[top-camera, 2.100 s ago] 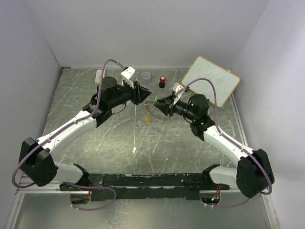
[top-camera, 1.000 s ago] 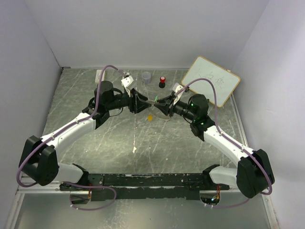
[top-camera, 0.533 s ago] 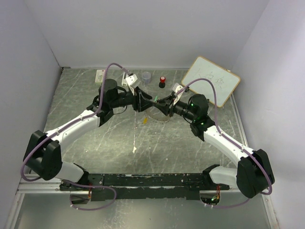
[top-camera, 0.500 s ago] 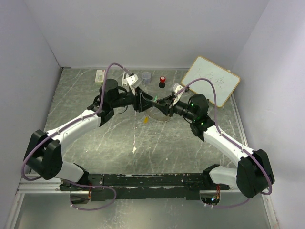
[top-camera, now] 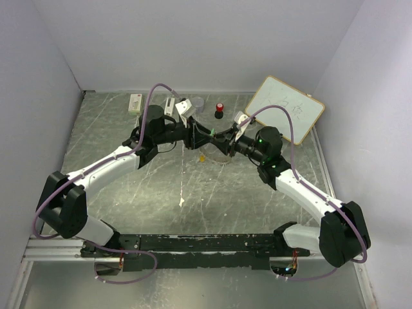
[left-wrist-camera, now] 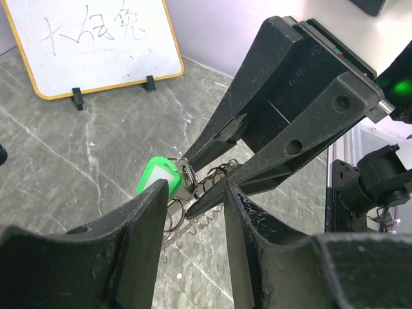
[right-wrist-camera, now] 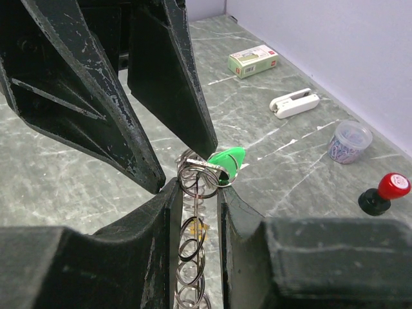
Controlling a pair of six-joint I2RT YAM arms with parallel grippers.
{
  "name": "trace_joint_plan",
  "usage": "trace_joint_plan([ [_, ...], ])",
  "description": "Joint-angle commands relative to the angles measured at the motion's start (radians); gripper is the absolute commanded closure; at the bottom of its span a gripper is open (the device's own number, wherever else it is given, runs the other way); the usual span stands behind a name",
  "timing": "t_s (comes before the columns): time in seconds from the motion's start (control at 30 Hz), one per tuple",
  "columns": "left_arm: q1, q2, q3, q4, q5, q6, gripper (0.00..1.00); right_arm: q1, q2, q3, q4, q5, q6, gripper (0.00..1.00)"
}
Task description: Put the keys on the keyring
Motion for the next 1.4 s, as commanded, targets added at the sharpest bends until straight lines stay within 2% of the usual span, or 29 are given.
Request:
trace_joint_plan([
  [0.0,-0.021,0.033,0.055,0.038,-0.016,0.003,0.50,0.007,-0.015,0.024,0.059,-0.037,0.014,1.00],
  [0.4,-0.043,0.064,0.092,-0.003,-0.034,0.016,0.52,0.010,-0.014,0.030,0.059,-0.043,0.010,1.00],
  [0.47,-0.045,0.067,0.097,-0.016,-0.036,0.020,0.62,0.009,-0.014,0.030,0.059,-0.042,0.010,1.00],
  [0.6,-0.045,0.077,0.115,-0.051,-0.027,0.029,0.92,0.009,-0.011,0.030,0.059,-0.038,0.008,1.00],
  [0.63,-0.046,0.079,0.119,-0.055,-0.022,0.029,0.93,0.009,-0.011,0.031,0.059,-0.035,0.007,1.00],
  [1.37,-0.046,0.023,0.106,-0.022,-0.091,0.000,0.93,0.010,-0.005,0.022,0.049,-0.023,0.006,1.00],
])
